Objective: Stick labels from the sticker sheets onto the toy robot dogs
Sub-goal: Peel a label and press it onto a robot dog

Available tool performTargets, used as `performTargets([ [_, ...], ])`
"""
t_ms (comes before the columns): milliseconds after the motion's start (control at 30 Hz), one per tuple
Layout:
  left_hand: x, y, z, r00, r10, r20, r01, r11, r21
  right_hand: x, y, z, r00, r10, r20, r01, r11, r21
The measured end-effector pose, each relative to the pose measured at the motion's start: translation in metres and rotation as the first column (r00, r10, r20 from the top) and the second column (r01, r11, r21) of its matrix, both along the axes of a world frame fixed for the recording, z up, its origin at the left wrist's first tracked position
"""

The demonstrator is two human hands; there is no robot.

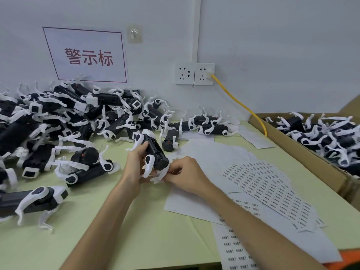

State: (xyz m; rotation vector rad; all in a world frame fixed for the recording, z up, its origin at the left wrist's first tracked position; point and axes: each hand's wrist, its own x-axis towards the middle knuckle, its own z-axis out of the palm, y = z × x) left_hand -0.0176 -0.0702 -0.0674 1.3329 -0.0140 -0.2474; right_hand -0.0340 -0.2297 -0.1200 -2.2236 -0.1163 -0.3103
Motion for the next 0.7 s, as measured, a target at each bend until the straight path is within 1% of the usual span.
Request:
performTargets([
  [133, 0.000, 0.001, -0.001, 1.000, 0.005, 0.019, -0.006, 1.000, 0.014, 0.001, -0.001, 0.000, 1.000, 0.004, -0.030, -0.003, 1.000, 0.020],
  [300, 0.004, 0.002, -0.003, 1.000, 0.009, -0.025, -0.008, 0.999, 0.041, 0.000, -0.002, 0.002, 1.000, -0.003, -0.026, 0.003, 1.000, 0.011],
  [400, 0.007, 0.003, -0.005, 0.998, 0.031, -0.058, -0.025, 0.995, 0.095, 0.000, -0.002, 0.002, 0.999, -0.043, -0.011, 0.043, 0.999, 0.032],
  [500, 0.011, 0.005, -0.006, 0.991, 0.129, -0.026, -0.126, 0.987, 0.103, -0.001, -0.001, 0.003, 0.997, -0.078, -0.004, 0.078, 0.995, 0.068],
  [567, 0.015, 0.007, -0.006, 0.974, 0.227, 0.030, -0.228, 0.971, 0.071, -0.001, -0.002, 0.004, 0.996, -0.091, -0.009, 0.091, 0.989, 0.116],
  [633, 0.017, 0.012, -0.004, 0.955, 0.294, 0.029, -0.294, 0.956, -0.026, -0.002, -0.003, 0.006, 0.996, -0.090, -0.008, 0.090, 0.978, 0.189],
  [667, 0.017, 0.014, -0.003, 0.960, 0.280, 0.002, -0.279, 0.957, -0.085, -0.002, -0.004, 0.008, 0.997, -0.077, -0.002, 0.076, 0.971, 0.226],
  [700, 0.016, 0.017, -0.002, 0.976, 0.216, -0.036, -0.219, 0.964, -0.151, -0.002, -0.005, 0.009, 0.999, -0.054, 0.003, 0.051, 0.966, 0.254],
])
